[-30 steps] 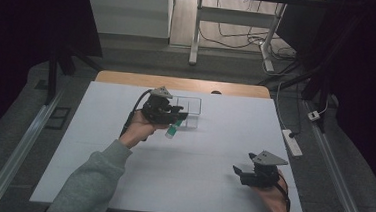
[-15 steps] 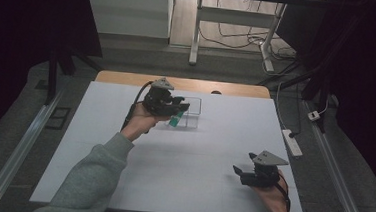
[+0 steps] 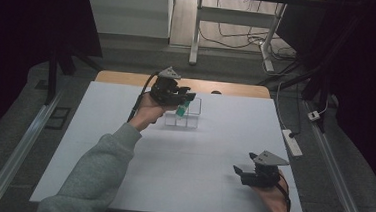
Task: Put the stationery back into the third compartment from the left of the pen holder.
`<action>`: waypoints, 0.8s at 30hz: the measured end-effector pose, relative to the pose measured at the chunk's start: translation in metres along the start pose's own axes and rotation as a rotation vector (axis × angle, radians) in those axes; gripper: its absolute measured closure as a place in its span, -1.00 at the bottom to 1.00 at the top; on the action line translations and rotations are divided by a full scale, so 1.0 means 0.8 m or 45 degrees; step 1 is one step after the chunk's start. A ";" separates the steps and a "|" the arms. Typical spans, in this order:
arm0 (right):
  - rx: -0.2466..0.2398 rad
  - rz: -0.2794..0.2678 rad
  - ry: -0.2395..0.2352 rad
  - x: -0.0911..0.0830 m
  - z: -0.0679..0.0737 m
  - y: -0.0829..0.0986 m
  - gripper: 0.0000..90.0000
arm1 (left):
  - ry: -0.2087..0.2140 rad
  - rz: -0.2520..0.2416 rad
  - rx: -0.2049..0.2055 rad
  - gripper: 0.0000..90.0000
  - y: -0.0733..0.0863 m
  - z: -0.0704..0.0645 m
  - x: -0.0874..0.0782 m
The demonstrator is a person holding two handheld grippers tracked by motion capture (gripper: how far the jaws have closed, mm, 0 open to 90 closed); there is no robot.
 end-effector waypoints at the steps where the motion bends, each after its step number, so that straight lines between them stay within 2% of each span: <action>1: 0.001 -0.001 0.000 0.000 0.000 0.000 -0.51 | -0.005 -0.005 0.001 0.42 -0.002 0.000 0.002; 12: 0.005 -0.001 -0.002 0.000 -0.001 0.000 -0.51 | -0.040 -0.019 -0.026 0.42 -0.017 0.006 0.035; 19: 0.005 0.003 -0.001 0.000 -0.001 0.000 -0.51 | -0.076 -0.013 -0.013 0.42 -0.020 0.013 0.064; 24: 0.009 0.007 -0.003 0.000 -0.002 0.000 -0.51 | -0.090 -0.018 -0.035 0.42 -0.021 0.021 0.082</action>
Point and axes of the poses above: each handheld gripper's, and its own axes: x roughly forward along the jaws, y roughly out of its underside, z roughly to its left, the point moved 1 cm from there along x, roughly forward along the jaws, and after that the axes turned 5 degrees about -x, right-handed, at the moved point
